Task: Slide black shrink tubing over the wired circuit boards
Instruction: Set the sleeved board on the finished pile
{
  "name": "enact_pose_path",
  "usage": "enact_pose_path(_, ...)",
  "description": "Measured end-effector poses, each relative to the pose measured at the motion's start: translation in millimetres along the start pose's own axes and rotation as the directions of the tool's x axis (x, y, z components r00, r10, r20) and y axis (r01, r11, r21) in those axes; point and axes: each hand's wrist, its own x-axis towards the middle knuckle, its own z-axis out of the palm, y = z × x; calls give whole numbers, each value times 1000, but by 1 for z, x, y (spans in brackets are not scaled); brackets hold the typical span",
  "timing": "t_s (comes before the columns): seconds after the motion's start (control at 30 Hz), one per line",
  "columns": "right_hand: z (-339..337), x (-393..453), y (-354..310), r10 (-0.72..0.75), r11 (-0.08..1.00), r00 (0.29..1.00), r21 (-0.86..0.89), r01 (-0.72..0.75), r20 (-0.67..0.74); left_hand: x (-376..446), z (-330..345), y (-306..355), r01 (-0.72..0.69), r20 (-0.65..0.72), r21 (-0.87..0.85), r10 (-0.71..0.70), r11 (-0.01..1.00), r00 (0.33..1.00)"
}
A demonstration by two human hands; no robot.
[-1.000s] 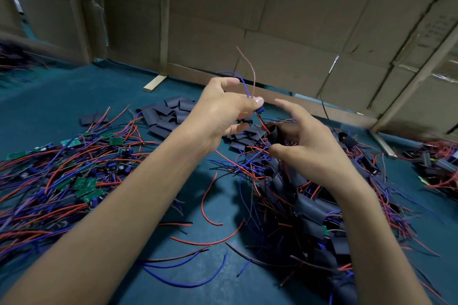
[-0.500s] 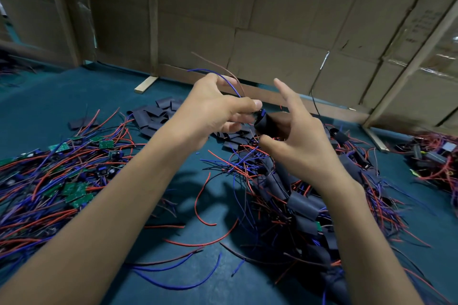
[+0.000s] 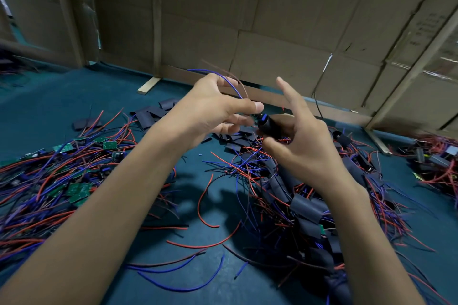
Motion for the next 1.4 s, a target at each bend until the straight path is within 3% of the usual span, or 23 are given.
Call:
enact_pose_path(0.57, -1, 2, 2, 61, 990, 998, 124, -60, -2, -1, 0, 2, 10, -11, 6, -10, 1000, 1000)
enact_pose_path(0.8, -3, -1, -4, 10, 997, 1000, 81, -11, 12, -1, -2, -2, -6, 82, 57, 1, 998, 997)
enact_pose_path(0.93, -3, 0, -6, -20, 990, 1000, 141, 17, 22, -1, -6, -2, 59, 145, 42, -64, 997, 987)
enact_pose_path(1.17, -3, -1, -10, -55, 998, 997, 31, 54, 59, 1, -13, -4, 76, 265, 50, -87, 996, 960)
enact_pose_path(1.4, -11, -1, -20, -39, 999, 996, -13, 40, 85, 4, -36, -2, 73, 305, 313, -173, 947, 937)
